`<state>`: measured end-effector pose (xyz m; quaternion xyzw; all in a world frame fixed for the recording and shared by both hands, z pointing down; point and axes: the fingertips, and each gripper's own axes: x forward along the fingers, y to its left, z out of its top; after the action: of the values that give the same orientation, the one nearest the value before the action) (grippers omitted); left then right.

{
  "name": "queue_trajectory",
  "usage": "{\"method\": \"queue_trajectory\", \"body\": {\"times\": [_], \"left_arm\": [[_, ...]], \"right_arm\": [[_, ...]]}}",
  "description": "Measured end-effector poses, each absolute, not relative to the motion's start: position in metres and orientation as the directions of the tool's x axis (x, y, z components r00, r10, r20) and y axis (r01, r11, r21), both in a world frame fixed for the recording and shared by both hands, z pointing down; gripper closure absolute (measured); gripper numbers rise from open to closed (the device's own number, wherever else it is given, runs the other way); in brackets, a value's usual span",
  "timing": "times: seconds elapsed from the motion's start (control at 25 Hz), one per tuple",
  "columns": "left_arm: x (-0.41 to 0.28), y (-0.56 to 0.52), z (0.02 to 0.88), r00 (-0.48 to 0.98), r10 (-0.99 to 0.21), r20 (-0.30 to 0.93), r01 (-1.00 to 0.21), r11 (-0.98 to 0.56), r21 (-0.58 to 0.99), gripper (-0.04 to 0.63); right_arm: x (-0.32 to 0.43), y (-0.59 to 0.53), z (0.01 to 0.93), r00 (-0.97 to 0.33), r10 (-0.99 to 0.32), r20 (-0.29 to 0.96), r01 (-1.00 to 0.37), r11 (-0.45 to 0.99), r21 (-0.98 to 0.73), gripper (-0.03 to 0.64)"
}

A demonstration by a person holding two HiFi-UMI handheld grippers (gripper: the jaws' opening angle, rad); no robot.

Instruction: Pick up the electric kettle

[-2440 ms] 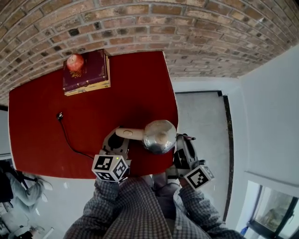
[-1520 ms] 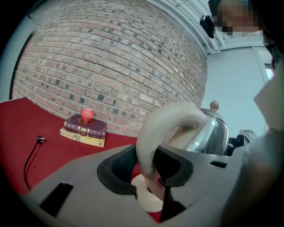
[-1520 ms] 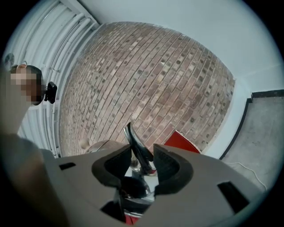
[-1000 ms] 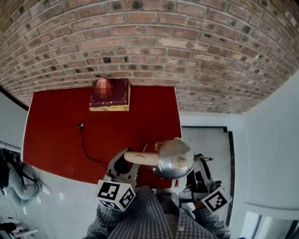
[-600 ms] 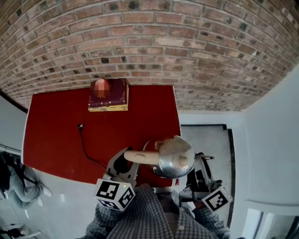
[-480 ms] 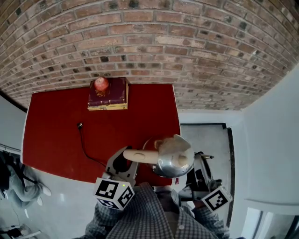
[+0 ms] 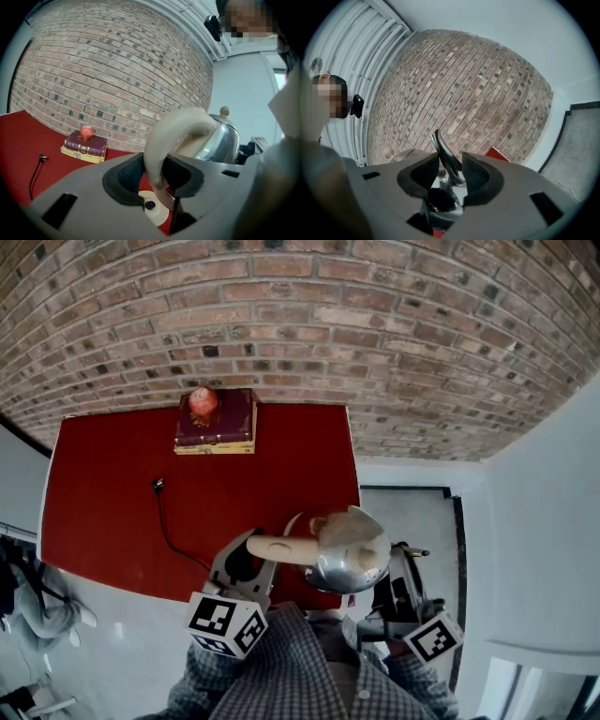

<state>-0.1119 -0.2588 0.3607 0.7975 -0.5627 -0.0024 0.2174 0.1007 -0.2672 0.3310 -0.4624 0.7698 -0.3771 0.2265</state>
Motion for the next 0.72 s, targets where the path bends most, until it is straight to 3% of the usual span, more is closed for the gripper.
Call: {"method": "queue_trajectory", "body": {"times": [0.72], "left_arm": [[-0.1083,-0.2624,0.3622,0.377,-0.892,0.249,-0.896,-0.283,0.343,0.471]], "right_arm": [[0.104,-0.2682,0.3321,-0.478,-0.878,0.005,-0.547,0.293,-0.784,0.469]]}}
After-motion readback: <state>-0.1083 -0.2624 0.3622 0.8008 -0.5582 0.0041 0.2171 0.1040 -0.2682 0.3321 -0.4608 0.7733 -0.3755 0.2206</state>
